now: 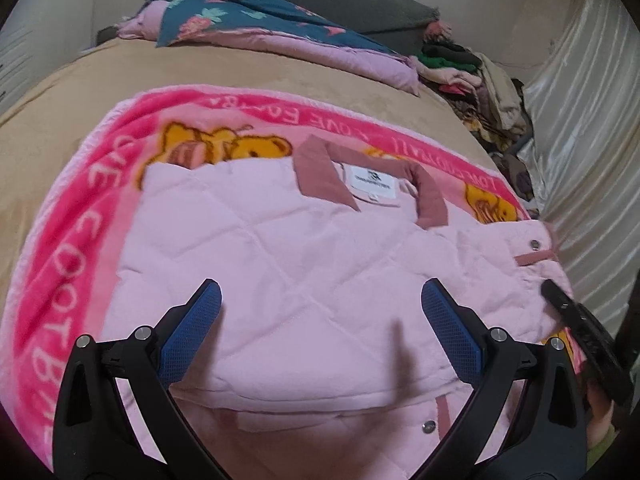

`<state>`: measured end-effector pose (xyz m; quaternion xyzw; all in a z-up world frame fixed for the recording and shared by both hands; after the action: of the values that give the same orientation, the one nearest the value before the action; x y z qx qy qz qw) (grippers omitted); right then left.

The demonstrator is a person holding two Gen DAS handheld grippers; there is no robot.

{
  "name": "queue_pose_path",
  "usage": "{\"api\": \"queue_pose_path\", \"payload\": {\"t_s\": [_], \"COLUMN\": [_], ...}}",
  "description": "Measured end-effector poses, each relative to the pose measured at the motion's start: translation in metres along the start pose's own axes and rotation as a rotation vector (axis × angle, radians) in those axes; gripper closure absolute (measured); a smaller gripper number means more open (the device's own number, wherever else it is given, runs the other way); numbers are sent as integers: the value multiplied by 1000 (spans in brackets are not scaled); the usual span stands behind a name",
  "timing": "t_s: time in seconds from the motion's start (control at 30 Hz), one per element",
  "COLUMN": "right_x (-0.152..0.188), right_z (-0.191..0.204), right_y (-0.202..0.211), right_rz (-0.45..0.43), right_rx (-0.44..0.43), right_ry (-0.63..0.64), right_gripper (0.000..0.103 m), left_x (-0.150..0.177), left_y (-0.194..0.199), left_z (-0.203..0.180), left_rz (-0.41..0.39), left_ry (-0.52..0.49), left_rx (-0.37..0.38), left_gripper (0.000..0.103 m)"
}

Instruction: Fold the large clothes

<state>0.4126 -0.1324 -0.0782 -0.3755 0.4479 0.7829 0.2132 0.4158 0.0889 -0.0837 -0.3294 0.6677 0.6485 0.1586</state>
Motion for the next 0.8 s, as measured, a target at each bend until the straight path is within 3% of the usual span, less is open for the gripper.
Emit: {"api": "queue_pose_path", "payload": {"t_s": [0.2, 0.27, 0.33, 0.43, 0.6, 0.8], "right_x": [17, 20, 19, 10, 2, 8], "right_z": [-10, -11, -12, -10, 10, 46], "right_y": [-9, -9, -4, 11, 14, -12], "right_rz": [48, 60, 51, -4, -8, 96], "right_rx": [23, 33, 56, 108, 77, 1], "right_ry": [-41, -39, -33, 7, 67, 165], "right_gripper": [70, 62, 45, 34, 31, 28], "left_x": [15, 20, 25, 36, 45, 51], "left_y": [-17, -23, -30, -44, -56, -62], "left_z": [-8, -7, -2, 2, 7, 10], "left_rz": [17, 32, 46, 90, 117, 132], "left_ry": [-92, -99, -111, -126, -120, -105], "left_rx": [-82, -101, -142, -170, -165, -139], "left_gripper": [9, 9, 9, 9, 8, 8]}}
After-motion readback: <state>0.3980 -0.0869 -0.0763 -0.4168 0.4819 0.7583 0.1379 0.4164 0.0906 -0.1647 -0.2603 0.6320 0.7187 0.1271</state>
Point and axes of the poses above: each gripper's, at about its wrist camera, not at the fingertips, and y roughly against the way its jaws point, z to its left, x to its underside, the point moved 10 cm from there along -y, roughly the way its jaws point, and after that the axes turned 15 degrees about -x, right-handed, at the moved point
